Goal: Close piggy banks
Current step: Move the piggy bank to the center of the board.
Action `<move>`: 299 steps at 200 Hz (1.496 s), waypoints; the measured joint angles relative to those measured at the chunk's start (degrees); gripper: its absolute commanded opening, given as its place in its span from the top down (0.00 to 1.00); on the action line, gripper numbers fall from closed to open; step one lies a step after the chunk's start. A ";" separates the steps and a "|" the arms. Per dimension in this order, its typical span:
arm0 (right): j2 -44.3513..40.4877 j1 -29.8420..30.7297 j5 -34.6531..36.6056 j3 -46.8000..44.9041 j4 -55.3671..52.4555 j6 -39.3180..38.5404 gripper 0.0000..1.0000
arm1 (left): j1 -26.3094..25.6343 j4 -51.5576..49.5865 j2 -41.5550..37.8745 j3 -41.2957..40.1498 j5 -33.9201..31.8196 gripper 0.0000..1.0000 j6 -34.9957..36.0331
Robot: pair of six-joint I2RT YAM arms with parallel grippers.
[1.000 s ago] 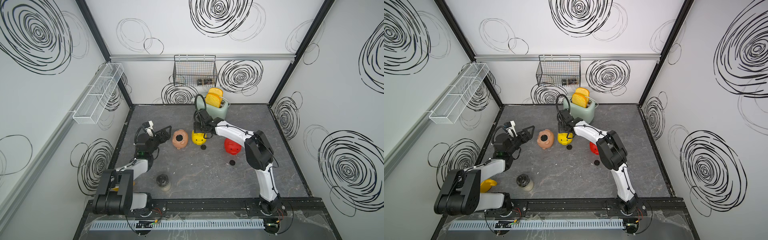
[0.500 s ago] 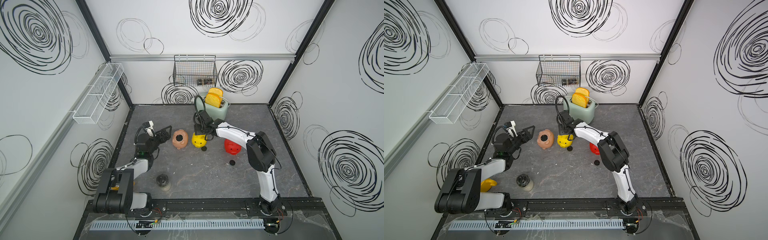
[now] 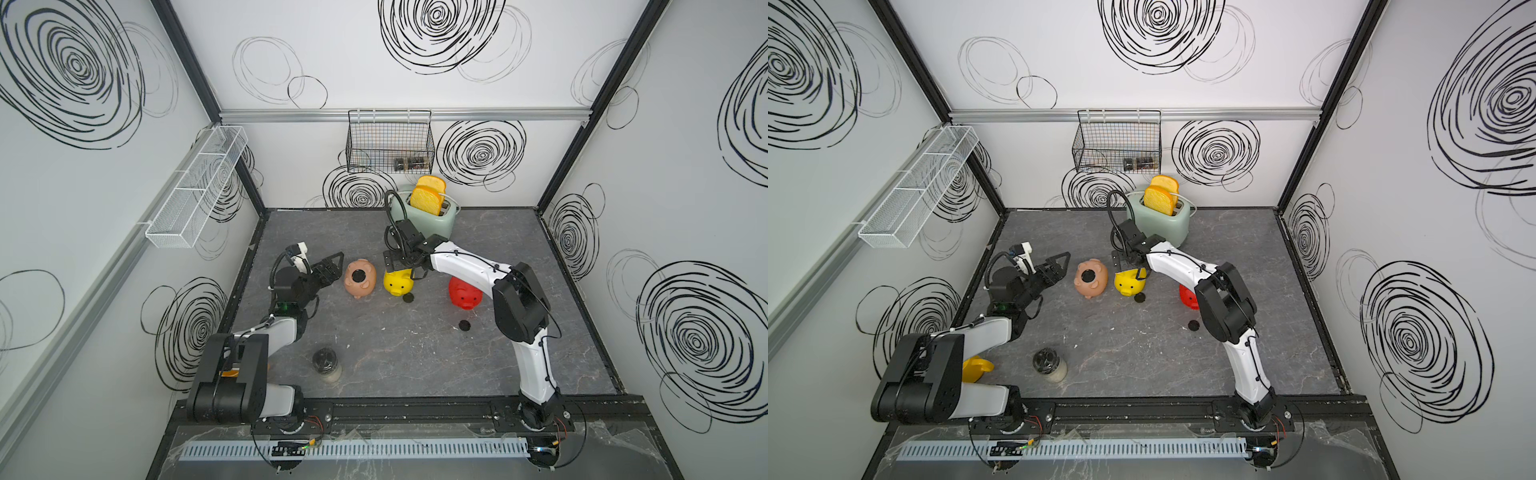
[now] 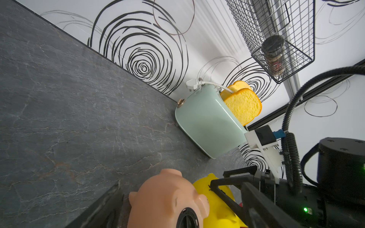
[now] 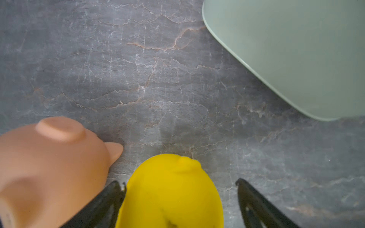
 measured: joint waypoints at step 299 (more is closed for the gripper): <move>1.29 -1.27 -2.69 1.03 -4.04 -5.49 0.05 | 0.35 0.85 1.18 0.00 1.27 0.04 -0.85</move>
